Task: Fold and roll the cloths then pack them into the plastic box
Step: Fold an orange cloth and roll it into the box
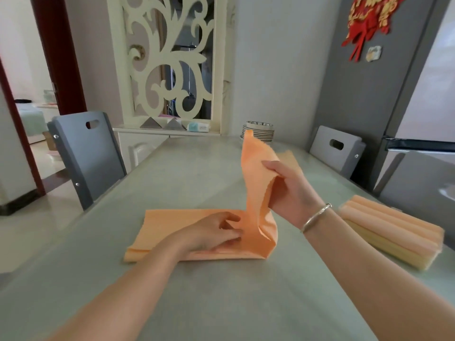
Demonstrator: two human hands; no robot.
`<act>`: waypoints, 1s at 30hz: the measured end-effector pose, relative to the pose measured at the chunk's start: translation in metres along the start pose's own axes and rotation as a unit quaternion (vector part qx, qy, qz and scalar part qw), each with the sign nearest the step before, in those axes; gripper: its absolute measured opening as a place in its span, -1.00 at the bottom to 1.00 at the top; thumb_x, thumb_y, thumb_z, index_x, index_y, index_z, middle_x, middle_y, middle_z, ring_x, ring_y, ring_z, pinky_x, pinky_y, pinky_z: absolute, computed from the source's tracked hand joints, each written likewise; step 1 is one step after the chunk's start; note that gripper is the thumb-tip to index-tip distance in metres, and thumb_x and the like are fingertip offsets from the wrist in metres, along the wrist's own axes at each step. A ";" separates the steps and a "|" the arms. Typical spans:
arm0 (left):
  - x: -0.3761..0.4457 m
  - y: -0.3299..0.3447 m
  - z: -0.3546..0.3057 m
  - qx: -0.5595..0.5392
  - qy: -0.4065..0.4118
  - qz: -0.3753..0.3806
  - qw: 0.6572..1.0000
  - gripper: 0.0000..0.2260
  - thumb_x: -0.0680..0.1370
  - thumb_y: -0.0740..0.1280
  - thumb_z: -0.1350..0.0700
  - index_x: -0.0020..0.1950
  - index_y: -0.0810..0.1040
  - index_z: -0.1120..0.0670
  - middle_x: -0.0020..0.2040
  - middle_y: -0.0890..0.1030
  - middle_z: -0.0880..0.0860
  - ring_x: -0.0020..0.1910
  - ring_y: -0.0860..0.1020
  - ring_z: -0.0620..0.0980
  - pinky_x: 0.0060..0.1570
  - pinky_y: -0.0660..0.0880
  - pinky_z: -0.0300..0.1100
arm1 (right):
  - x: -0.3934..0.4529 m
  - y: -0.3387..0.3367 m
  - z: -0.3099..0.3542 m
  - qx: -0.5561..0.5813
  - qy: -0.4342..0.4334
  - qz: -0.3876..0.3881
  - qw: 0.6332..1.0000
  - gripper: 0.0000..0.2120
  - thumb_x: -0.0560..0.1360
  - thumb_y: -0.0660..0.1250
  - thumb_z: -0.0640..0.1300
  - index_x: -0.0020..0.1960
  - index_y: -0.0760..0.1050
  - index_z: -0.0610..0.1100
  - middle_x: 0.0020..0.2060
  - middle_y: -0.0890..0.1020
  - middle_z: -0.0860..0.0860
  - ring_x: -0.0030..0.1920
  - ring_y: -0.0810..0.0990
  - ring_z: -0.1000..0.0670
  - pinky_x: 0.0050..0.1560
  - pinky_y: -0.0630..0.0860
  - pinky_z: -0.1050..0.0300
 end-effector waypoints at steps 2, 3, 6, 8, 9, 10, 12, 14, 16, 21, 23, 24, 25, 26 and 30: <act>-0.005 -0.037 0.009 -0.069 0.004 -0.095 0.993 -0.80 0.61 0.22 0.10 0.18 0.53 0.09 -0.13 0.63 -0.06 -0.19 0.54 -0.13 -0.17 0.47 -0.38 | 0.005 0.021 -0.011 -0.051 0.015 0.004 0.999 -0.80 0.49 0.29 -0.14 0.08 0.45 -0.19 -0.23 0.42 -0.09 -0.24 0.40 -0.02 -0.20 0.30 0.14; -0.009 -0.057 0.018 -0.091 -0.007 -0.144 0.985 -0.80 0.63 0.16 0.11 0.10 0.57 0.10 -0.16 0.62 -0.05 -0.25 0.51 -0.13 -0.28 0.42 -0.42 | 0.008 0.032 -0.017 -0.072 0.018 0.011 0.997 -0.80 0.49 0.30 -0.15 0.08 0.44 -0.19 -0.26 0.39 -0.08 -0.28 0.37 -0.01 -0.24 0.27 0.14; -0.026 -0.097 0.056 -0.146 -0.079 -0.195 0.967 -0.58 0.66 -0.01 -0.06 -0.05 0.60 0.05 -0.15 0.65 -0.03 -0.26 0.49 -0.09 -0.27 0.33 -0.25 | 0.014 0.065 -0.040 -0.140 0.011 0.031 0.990 -0.94 0.53 0.26 -0.19 -0.03 0.43 -0.17 -0.37 0.34 -0.04 -0.39 0.31 0.02 -0.38 0.14 0.13; -0.038 -0.104 0.081 -0.190 -0.116 -0.204 0.953 -0.42 0.64 -0.09 -0.17 -0.10 0.63 0.10 -0.13 0.68 0.04 -0.21 0.54 -0.03 -0.21 0.31 -0.19 | 0.016 0.083 -0.065 -0.202 0.024 0.037 0.978 -0.98 0.53 0.25 -0.19 -0.04 0.44 -0.12 -0.37 0.35 -0.05 -0.41 0.33 0.04 -0.41 0.19 0.18; -0.042 -0.107 0.094 -0.228 -0.118 -0.216 0.942 -0.37 0.62 -0.10 -0.21 -0.14 0.64 0.14 -0.12 0.68 0.10 -0.20 0.56 0.02 -0.18 0.35 -0.17 | 0.017 0.096 -0.082 -0.233 0.035 0.055 0.970 -0.92 0.53 0.25 -0.18 0.01 0.45 -0.13 -0.33 0.37 -0.11 -0.39 0.35 0.01 -0.39 0.23 0.17; -0.043 -0.107 0.102 -0.269 -0.112 -0.224 0.930 -0.33 0.61 -0.08 -0.25 -0.16 0.63 0.19 -0.13 0.68 0.16 -0.20 0.58 0.06 -0.15 0.41 -0.15 | 0.019 0.105 -0.097 -0.262 0.046 0.072 0.961 -0.84 0.52 0.25 -0.17 0.09 0.44 -0.18 -0.29 0.40 -0.14 -0.36 0.38 -0.05 -0.37 0.27 0.16; -0.044 -0.109 0.116 -0.333 -0.119 -0.223 0.908 -0.32 0.56 -0.01 -0.33 -0.17 0.62 0.22 -0.15 0.67 0.21 -0.17 0.61 0.12 -0.03 0.51 -0.09 | 0.020 0.119 -0.123 -0.336 0.059 0.103 0.934 -0.78 0.54 0.23 -0.15 0.13 0.43 -0.24 -0.22 0.45 -0.13 -0.24 0.46 -0.11 -0.27 0.34 0.15; -0.045 -0.114 0.127 -0.317 -0.145 -0.230 0.909 -0.38 0.48 0.15 -0.37 -0.07 0.62 0.19 -0.07 0.67 0.20 -0.06 0.63 0.14 0.12 0.52 -0.01 | 0.018 0.126 -0.136 -0.415 0.062 0.138 0.897 -0.84 0.58 0.20 -0.05 -0.06 0.48 -0.12 -0.23 0.47 0.05 -0.16 0.48 0.03 -0.20 0.34 0.25; -0.046 -0.121 0.134 -0.216 -0.166 -0.251 0.929 -0.54 0.46 0.33 -0.23 0.00 0.61 0.18 -0.03 0.65 0.18 -0.03 0.61 0.14 0.08 0.53 0.00 | 0.020 0.125 -0.132 -0.439 0.051 0.159 0.883 -0.72 0.59 0.16 0.04 -0.19 0.51 -0.04 -0.19 0.51 0.10 -0.09 0.50 0.14 -0.15 0.32 0.32; -0.042 -0.129 0.134 -0.110 -0.161 -0.284 0.939 -0.81 0.53 0.31 0.10 0.05 0.57 0.19 0.01 0.63 0.15 -0.02 0.58 0.13 -0.06 0.45 -0.11 | 0.055 0.074 -0.075 -0.503 -0.110 0.030 0.857 -0.78 0.57 0.19 -0.16 -0.21 0.50 -0.01 0.01 0.64 -0.07 0.07 0.57 -0.04 0.11 0.46 0.09; -0.040 -0.131 0.132 -0.081 -0.163 -0.295 0.938 -0.73 0.55 0.30 0.09 0.19 0.52 0.18 0.16 0.58 0.17 0.12 0.53 0.14 0.06 0.43 -0.09 | 0.065 0.048 -0.072 -0.592 -0.115 0.020 0.797 -0.84 0.58 0.16 -0.17 -0.04 0.50 -0.01 0.06 0.61 0.02 0.13 0.53 0.01 0.20 0.40 0.09; -0.039 -0.132 0.132 -0.065 -0.166 -0.301 0.937 -0.66 0.56 0.29 0.08 0.30 0.46 0.18 0.27 0.52 0.17 0.23 0.48 0.14 0.17 0.40 -0.08 | 0.068 0.035 -0.079 -0.632 -0.085 0.027 0.770 -0.83 0.59 0.14 -0.14 0.07 0.49 -0.02 0.10 0.58 0.05 0.16 0.51 0.02 0.19 0.37 0.13; -0.038 -0.132 0.131 -0.055 -0.170 -0.304 0.936 -0.58 0.58 0.27 0.07 0.40 0.38 0.18 0.38 0.43 0.15 0.33 0.41 0.13 0.28 0.35 -0.08 | 0.070 0.021 -0.088 -0.664 -0.051 0.031 0.745 -0.80 0.59 0.13 -0.10 0.16 0.46 -0.01 0.15 0.56 0.05 0.19 0.49 0.01 0.18 0.35 0.15; -0.037 -0.132 0.130 -0.047 -0.169 -0.307 0.935 -0.54 0.59 0.25 0.07 0.46 0.29 0.17 0.44 0.34 0.13 0.40 0.34 0.12 0.35 0.28 -0.10 | 0.071 0.010 -0.097 -0.694 -0.028 0.032 0.719 -0.75 0.59 0.11 -0.05 0.23 0.41 0.00 0.19 0.54 0.03 0.22 0.46 -0.01 0.21 0.34 0.13; -0.032 -0.133 0.126 0.013 -0.155 -0.310 0.938 -0.52 0.60 0.21 0.04 0.48 0.24 0.16 0.48 0.28 0.12 0.44 0.26 0.09 0.34 0.22 -0.15 | 0.066 0.000 -0.112 -0.754 -0.058 0.014 0.654 -0.65 0.61 0.04 0.02 0.37 0.27 0.01 0.34 0.39 0.07 0.38 0.27 0.01 0.38 0.18 0.08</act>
Point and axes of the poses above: each hand's wrist, its own x-axis towards the middle knuckle, its own y-axis out of the palm, z = x × y, the point moved 8 cm from there along x, towards the middle knuckle
